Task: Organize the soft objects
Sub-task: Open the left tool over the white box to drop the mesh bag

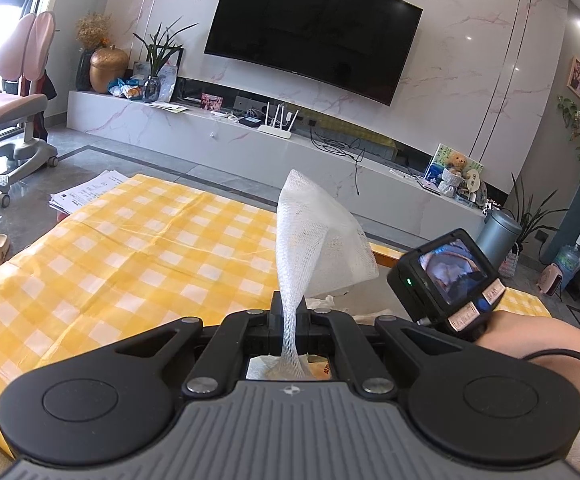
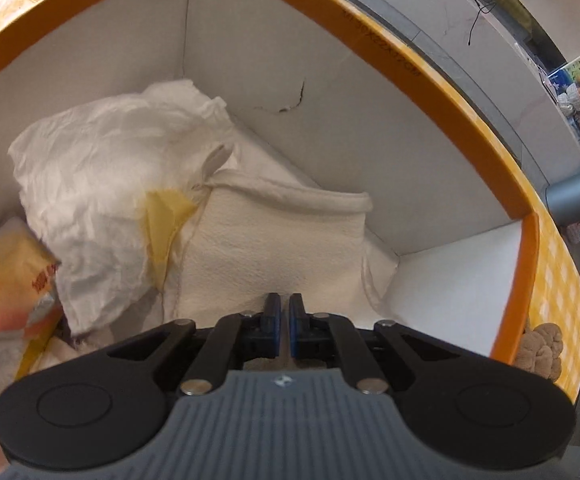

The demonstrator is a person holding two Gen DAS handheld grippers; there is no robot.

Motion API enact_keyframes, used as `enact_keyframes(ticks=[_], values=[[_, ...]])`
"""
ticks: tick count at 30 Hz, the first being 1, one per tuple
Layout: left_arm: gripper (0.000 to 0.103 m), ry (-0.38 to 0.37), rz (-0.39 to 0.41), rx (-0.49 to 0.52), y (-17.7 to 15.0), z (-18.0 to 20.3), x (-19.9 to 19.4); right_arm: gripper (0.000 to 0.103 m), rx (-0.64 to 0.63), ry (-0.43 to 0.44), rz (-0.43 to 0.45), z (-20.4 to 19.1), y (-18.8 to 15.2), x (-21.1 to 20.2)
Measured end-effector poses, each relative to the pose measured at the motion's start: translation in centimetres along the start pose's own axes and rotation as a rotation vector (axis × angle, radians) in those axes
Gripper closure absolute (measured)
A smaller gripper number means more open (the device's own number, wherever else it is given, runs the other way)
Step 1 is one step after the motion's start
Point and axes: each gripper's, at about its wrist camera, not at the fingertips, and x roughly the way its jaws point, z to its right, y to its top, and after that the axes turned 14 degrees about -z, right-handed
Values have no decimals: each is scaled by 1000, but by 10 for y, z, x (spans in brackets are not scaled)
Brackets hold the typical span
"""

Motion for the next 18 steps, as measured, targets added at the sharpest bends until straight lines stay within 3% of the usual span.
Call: enact_keyframes(ticks=[6,9,18], values=[[101,0,-1,2,0,0,0,103,111,134,66,16,2,-3],[101,-1,-1,3,0,1,-1,103,140,133,131,19,-9,-15],[101,-83,-22,28,-1,16,9,100,224,233,467,68,-102,-95]])
